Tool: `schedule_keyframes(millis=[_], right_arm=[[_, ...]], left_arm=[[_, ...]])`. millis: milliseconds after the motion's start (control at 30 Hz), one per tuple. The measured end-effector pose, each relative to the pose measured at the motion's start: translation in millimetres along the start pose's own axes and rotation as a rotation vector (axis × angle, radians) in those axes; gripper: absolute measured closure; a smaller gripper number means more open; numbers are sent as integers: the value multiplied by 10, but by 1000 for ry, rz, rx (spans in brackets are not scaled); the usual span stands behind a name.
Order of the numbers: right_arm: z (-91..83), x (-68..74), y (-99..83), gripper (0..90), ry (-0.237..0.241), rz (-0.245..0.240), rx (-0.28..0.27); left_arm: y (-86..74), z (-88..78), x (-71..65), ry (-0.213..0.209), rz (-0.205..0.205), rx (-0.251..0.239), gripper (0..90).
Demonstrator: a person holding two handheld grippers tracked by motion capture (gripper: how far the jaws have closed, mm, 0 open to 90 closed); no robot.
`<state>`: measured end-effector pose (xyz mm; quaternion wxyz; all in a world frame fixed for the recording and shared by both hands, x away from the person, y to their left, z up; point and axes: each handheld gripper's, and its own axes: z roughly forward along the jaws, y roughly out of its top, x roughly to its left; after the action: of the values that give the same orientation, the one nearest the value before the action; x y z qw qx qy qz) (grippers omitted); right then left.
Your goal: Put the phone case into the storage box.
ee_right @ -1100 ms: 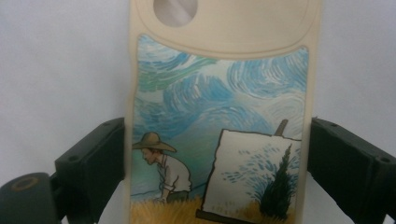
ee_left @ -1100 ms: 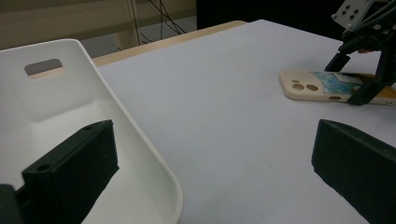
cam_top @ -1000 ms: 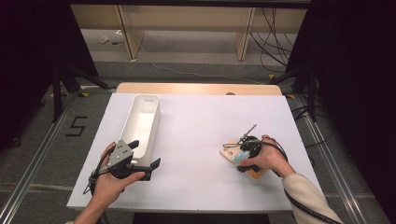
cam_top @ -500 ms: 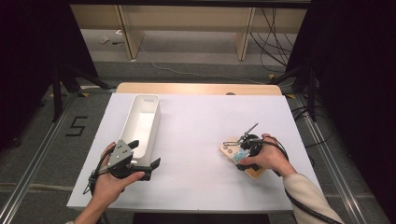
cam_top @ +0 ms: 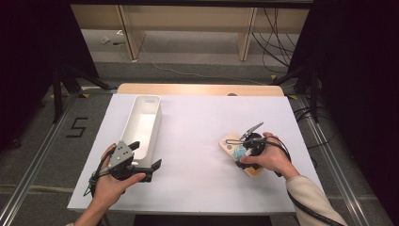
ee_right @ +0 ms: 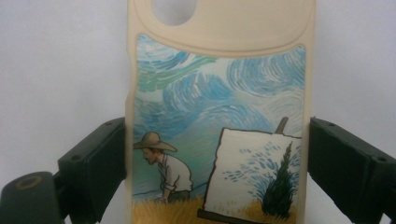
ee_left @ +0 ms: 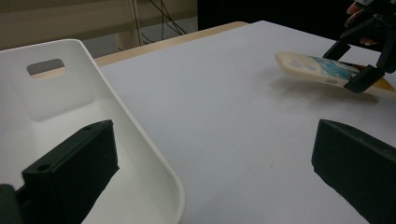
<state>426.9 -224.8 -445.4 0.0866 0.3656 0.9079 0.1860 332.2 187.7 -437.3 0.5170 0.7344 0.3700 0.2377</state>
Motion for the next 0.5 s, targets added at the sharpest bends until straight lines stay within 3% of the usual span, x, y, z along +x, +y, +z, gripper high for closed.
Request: schedule_keyframes(millis=[200, 500], right_arm=[[-47, -7, -33, 112, 14, -1, -100], [-107, -8, -71, 112, 21, 13, -208]], left_arm=[[0, -3, 0, -1, 1, 0, 0], [1, -5, 2, 1, 0, -1, 0]])
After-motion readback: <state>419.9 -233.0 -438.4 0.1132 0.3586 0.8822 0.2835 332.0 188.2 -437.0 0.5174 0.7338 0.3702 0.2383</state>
